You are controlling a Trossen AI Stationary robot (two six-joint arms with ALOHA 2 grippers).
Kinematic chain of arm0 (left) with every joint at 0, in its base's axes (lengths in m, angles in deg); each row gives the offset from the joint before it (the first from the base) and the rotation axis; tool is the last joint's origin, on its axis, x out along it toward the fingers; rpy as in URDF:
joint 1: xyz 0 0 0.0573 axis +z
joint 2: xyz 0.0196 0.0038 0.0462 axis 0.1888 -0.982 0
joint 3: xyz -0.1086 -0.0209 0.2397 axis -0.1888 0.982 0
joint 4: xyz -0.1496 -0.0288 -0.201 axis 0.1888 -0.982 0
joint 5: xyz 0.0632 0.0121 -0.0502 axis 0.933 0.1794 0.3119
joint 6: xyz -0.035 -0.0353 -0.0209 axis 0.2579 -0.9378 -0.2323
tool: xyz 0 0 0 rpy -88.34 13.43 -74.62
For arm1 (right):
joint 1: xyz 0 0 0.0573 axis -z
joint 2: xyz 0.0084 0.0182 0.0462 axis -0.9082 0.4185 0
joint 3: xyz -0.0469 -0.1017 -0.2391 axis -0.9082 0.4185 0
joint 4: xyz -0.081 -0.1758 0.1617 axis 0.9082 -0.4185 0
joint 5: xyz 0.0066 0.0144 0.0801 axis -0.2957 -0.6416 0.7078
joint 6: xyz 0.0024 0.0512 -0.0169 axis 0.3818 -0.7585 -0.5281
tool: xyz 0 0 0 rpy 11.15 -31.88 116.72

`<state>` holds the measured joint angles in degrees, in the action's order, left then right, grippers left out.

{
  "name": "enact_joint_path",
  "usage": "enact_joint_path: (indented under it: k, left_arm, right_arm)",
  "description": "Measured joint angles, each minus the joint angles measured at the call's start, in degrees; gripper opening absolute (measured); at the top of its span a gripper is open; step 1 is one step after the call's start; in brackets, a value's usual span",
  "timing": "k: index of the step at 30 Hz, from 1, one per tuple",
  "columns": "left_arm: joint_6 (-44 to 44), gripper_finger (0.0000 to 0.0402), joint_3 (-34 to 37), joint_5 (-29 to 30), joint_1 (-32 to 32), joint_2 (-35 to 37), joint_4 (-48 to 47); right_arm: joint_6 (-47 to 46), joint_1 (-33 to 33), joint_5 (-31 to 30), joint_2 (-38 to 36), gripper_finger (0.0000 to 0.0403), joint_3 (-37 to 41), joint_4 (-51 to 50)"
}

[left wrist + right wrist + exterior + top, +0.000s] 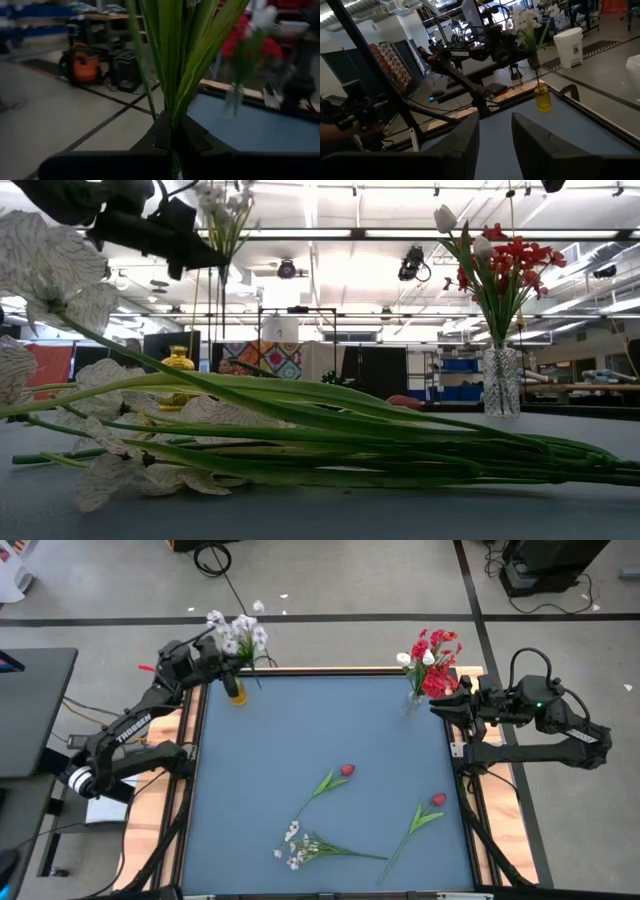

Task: Sort flowers into vase by color
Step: Put the left white flowers into the yellow vase

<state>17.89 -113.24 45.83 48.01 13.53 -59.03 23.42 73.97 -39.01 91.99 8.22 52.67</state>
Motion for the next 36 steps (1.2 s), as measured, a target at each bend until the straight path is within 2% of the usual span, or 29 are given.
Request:
enact_joint_path:
  k: [3,6,11,14,17,32,36]
  left_arm:
    - [-1.5,0.0013,-0.5,0.6,2.2,0.3,-0.7]
    - [0.1,0.0011,-4.2,1.8,3.7,0.7,-2.6]
    - [1.4,0.001,-10.3,13.7,4.4,0.7,-14.8]
    - [1.4,0.001,-9.8,19.0,4.3,0.9,-15.7]
    - [1.9,0.001,-7.9,21.4,4.3,0.9,-15.7]
    - [3.0,0.0011,-4.6,23.4,5.9,1.9,-17.9]
    - [-1.1,0.0013,-0.6,23.4,5.9,1.9,-17.0]
  right_arm:
    - [0.0,0.0,0.0,0.0,0.0122,0.0,0.0]
    - [0.0,0.0,0.0,0.0,0.0123,0.0,0.0]
    - [0.0,0.0,0.0,0.0,0.0122,0.0,0.0]
    - [0.0,0.0,0.0,0.0,0.0122,0.0,0.0]
    - [0.0,0.0,0.0,0.0,0.0122,0.0,0.0]
    - [0.0,0.0,0.0,0.0,0.0121,0.0,0.0]
    - [0.0,0.0,0.0,0.0,0.0121,0.0,0.0]
